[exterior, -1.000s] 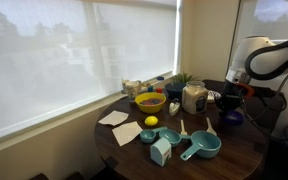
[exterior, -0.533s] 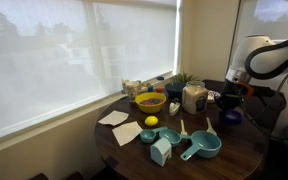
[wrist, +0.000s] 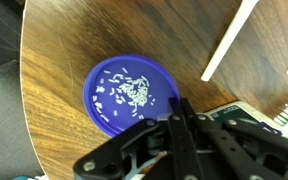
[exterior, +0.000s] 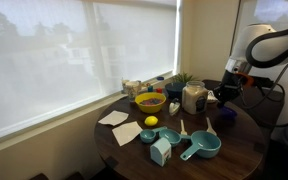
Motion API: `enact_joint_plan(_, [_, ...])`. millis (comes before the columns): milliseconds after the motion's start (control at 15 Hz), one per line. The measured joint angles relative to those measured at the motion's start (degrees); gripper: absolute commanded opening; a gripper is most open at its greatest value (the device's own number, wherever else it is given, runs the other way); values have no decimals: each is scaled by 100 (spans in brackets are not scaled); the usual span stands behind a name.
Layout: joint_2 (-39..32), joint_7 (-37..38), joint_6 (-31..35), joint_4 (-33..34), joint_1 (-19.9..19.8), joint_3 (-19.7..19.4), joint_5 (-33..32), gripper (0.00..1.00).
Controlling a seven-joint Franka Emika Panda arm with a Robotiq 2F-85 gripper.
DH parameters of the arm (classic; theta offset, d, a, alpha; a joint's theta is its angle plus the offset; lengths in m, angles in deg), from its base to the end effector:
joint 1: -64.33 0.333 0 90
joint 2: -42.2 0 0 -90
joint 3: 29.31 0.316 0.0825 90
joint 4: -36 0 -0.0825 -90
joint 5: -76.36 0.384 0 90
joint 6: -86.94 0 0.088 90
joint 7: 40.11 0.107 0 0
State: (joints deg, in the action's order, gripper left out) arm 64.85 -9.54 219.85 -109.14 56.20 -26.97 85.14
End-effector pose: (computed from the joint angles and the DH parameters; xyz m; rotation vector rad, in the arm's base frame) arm 0.4268 -0.0403 0.4304 -2.7934 1.0682 -0.2329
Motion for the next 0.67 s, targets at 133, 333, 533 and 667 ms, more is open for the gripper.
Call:
enact_joint_plan(133, [43, 0, -106, 108, 0, 0, -5, 1])
enact_joint_plan(333, [19, 0, -180, 144, 0, 0, -6, 1])
enact_joint_plan(533, [-22, 0, -213, 144, 1, 2, -6, 1])
enact_joint_plan(667, [-7, -10, -230, 180, 6, 7, -18, 5])
